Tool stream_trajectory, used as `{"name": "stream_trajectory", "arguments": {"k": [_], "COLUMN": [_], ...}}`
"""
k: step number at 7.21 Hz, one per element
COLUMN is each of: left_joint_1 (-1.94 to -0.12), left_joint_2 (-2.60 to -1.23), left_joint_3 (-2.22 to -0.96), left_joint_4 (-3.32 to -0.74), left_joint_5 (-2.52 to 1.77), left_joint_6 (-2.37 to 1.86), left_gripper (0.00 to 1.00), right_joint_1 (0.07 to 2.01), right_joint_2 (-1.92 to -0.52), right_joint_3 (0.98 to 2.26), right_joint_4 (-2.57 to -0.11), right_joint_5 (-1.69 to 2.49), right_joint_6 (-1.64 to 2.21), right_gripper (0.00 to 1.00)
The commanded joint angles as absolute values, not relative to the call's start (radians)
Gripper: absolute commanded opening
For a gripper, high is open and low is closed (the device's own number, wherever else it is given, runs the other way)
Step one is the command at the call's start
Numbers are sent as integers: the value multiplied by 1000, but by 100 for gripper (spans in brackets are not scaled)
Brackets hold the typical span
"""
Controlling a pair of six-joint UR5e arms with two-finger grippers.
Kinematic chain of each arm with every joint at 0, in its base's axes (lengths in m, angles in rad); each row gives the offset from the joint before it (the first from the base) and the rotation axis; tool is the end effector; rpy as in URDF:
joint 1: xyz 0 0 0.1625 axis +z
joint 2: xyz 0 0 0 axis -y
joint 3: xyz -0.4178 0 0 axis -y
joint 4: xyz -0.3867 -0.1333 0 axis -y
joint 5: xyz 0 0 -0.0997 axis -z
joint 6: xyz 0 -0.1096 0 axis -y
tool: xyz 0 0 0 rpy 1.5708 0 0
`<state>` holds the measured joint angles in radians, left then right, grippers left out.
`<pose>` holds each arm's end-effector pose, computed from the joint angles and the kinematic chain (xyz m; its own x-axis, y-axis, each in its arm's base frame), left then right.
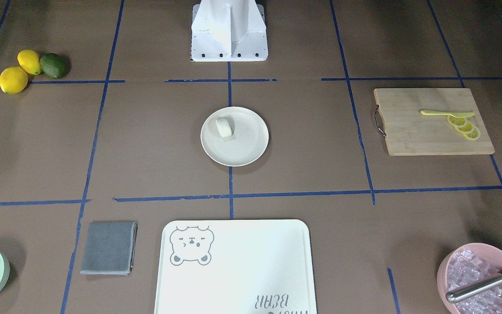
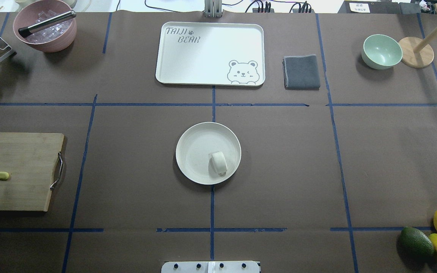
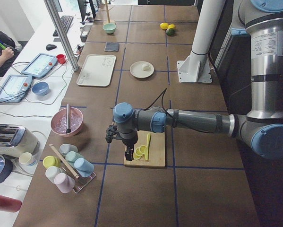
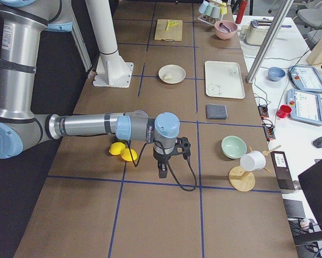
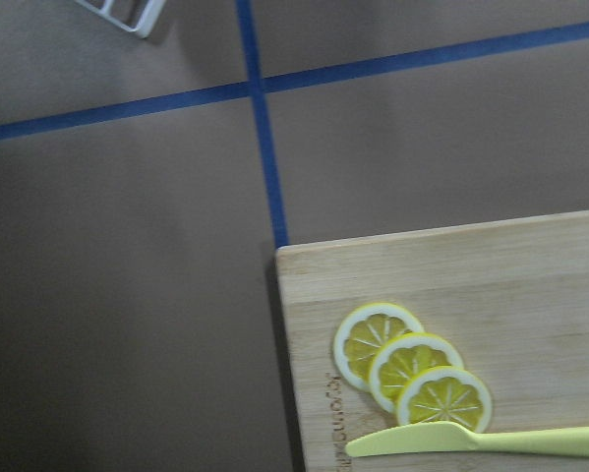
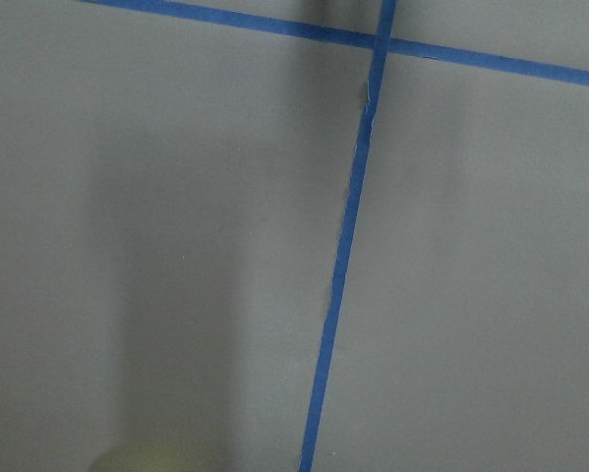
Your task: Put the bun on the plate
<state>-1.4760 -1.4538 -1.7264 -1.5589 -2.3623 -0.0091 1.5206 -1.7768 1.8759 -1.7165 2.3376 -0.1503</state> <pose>-0.0135 -0.4426 0.6369 0.6987 0.0764 -0.7114 -0.0883 0.9959 0.0202 0.0374 -0.3976 0.6167 0.7052 -0.1532 0.6922 0.1575 0.9858 0.0577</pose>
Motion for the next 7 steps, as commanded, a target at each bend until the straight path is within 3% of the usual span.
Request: {"name": "stream_trajectory", "arguments": {"k": [1, 7], "left_joint_1": [-1597, -1595], "left_joint_2": [-1454, -1451], "left_joint_3": [-1684, -1667], "left_joint_4": [-1560, -1557], "left_joint_5": [-2447, -2428], "left_joint_6": [121, 130], "left_gripper": [100, 100], "right_joint_1": [1520, 1520], "right_joint_2": [-1776, -1775], "right_joint_3": [1875, 1876], "right_joint_4": [-1717, -1715], "right_joint_5": [2338, 2339], "right_joint_6": [-149, -152], "right_gripper": [100, 100]}}
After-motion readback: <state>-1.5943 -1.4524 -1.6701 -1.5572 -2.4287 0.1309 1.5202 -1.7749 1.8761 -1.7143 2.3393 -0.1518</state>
